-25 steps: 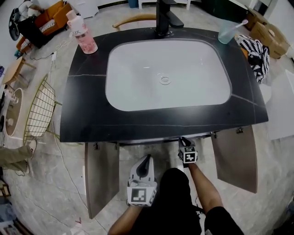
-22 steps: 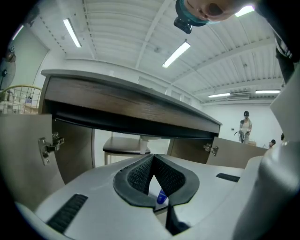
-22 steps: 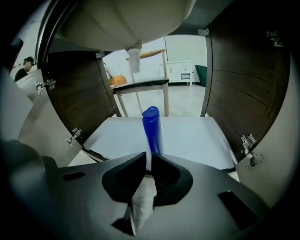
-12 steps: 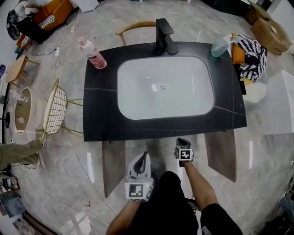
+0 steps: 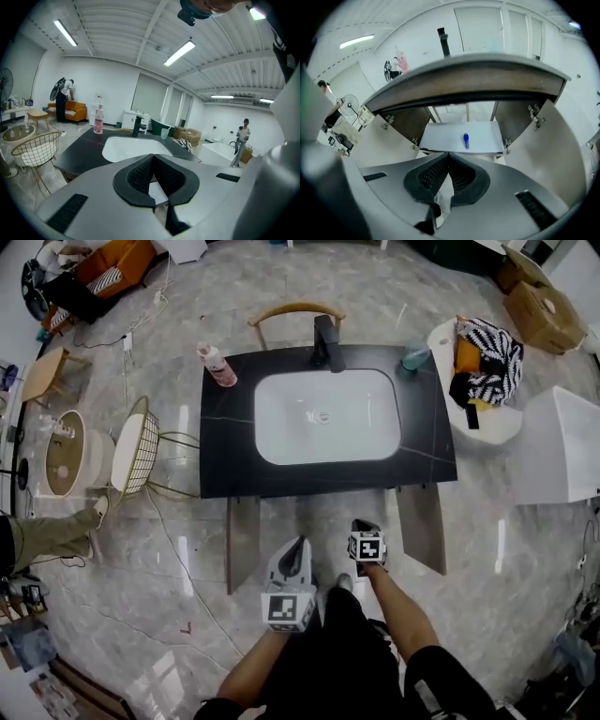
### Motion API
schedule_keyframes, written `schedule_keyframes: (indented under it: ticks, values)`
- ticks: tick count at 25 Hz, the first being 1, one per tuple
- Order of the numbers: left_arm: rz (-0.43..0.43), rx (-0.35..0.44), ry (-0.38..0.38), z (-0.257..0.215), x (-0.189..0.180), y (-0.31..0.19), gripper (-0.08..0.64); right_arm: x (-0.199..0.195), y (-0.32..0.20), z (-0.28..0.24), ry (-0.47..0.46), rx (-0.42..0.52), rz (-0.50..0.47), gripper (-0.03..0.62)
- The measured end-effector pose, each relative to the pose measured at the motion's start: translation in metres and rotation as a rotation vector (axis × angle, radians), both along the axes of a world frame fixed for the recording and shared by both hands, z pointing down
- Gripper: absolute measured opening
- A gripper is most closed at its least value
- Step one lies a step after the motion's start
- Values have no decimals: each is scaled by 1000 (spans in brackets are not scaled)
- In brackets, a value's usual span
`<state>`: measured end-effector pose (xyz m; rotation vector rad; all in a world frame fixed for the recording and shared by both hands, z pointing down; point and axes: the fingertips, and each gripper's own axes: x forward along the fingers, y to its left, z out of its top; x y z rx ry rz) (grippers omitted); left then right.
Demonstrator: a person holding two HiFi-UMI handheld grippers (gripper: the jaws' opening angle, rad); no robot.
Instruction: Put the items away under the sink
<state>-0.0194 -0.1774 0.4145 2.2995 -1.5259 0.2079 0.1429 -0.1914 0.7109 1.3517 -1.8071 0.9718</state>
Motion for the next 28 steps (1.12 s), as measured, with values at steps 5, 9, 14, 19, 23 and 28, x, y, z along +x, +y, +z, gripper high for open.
schedule_keyframes:
  ticks: [5, 9, 14, 19, 23, 28]
  values:
    - [28, -26, -22, -59, 4, 25, 15, -6, 29, -105, -38, 47, 6, 11]
    - [25, 1, -6, -107, 5, 36, 15, -12, 46, -189, -67, 145, -12, 11]
    - [28, 26, -3, -154, 2, 63, 15, -19, 69, -305, -106, 341, -29, 11]
    - [40, 97, -22, -187, 3, 98, 15, -33, 105, -404, -130, 562, -81, 11]
    - [30, 181, 4, -206, 8, 116, 15, -39, 134, -455, -160, 682, -71, 11]
    - [34, 271, -15, -218, 10, 127, 15, -49, 155, -491, -213, 759, -73, 11]
